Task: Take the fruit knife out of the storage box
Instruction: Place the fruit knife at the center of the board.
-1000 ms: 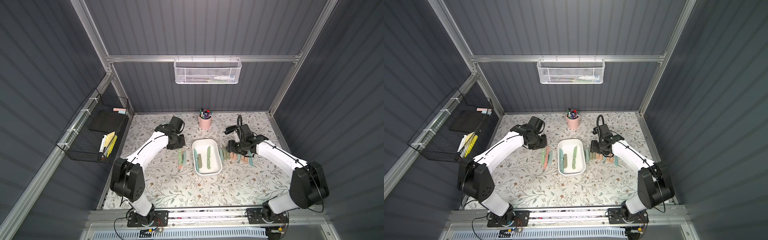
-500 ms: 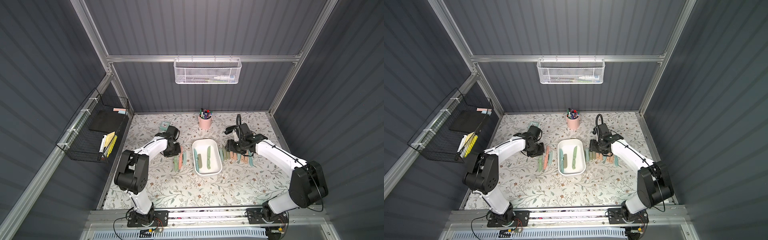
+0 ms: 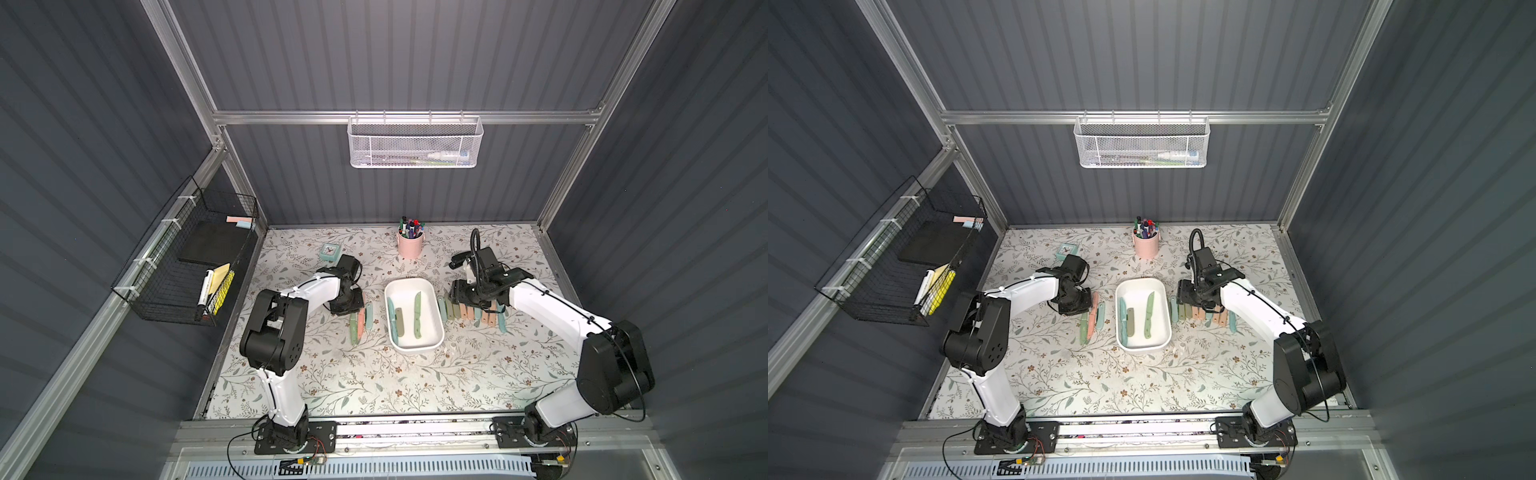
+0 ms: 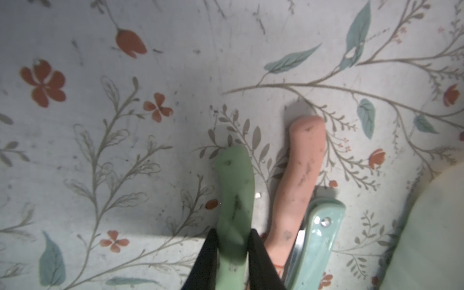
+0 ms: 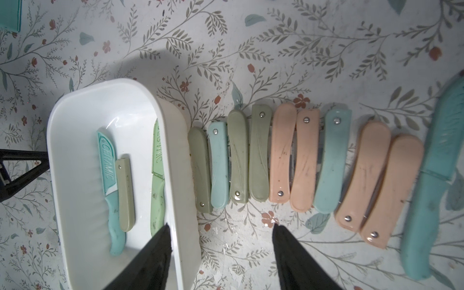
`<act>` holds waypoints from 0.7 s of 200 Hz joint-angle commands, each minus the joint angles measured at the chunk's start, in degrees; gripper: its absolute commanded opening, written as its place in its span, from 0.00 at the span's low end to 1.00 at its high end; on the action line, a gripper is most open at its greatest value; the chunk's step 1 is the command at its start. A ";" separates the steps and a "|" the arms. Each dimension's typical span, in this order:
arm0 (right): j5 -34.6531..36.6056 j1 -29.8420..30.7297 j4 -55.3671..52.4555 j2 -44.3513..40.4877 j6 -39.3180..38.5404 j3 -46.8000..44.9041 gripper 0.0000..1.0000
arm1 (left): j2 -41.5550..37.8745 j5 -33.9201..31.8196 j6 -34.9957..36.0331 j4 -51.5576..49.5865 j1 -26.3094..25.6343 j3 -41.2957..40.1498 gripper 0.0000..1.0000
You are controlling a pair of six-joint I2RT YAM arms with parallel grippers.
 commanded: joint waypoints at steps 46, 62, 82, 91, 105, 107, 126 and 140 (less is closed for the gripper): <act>-0.89 1.68 -0.50 -0.49 -0.15 1.42 0.66 | -1.63 -1.14 0.82 -1.50 0.35 1.96 0.41; -0.98 3.43 0.36 -1.69 -0.33 1.45 0.66 | -3.28 -1.41 0.84 -2.81 0.36 2.61 0.43; -1.06 6.40 0.60 -2.02 -0.55 2.43 0.67 | -6.13 -1.45 0.95 -4.34 0.35 3.15 0.51; -0.69 7.74 0.06 -1.47 -0.71 3.26 0.67 | -7.72 -1.20 1.09 -4.79 0.34 3.36 0.56; 0.18 9.84 -1.29 0.11 -0.57 5.06 0.67 | -10.32 0.06 2.17 -5.66 0.38 3.81 0.75; 0.26 10.22 -1.54 0.43 -0.55 5.21 0.67 | -10.71 0.17 2.29 -5.65 0.40 3.81 0.80; 0.16 13.18 -2.82 3.38 -0.39 7.56 0.67 | -14.89 2.36 4.67 -5.20 0.35 3.00 1.00; 1.02 15.42 -4.01 5.88 -0.55 9.31 0.67 | -17.72 3.95 5.57 -4.59 0.34 2.18 0.99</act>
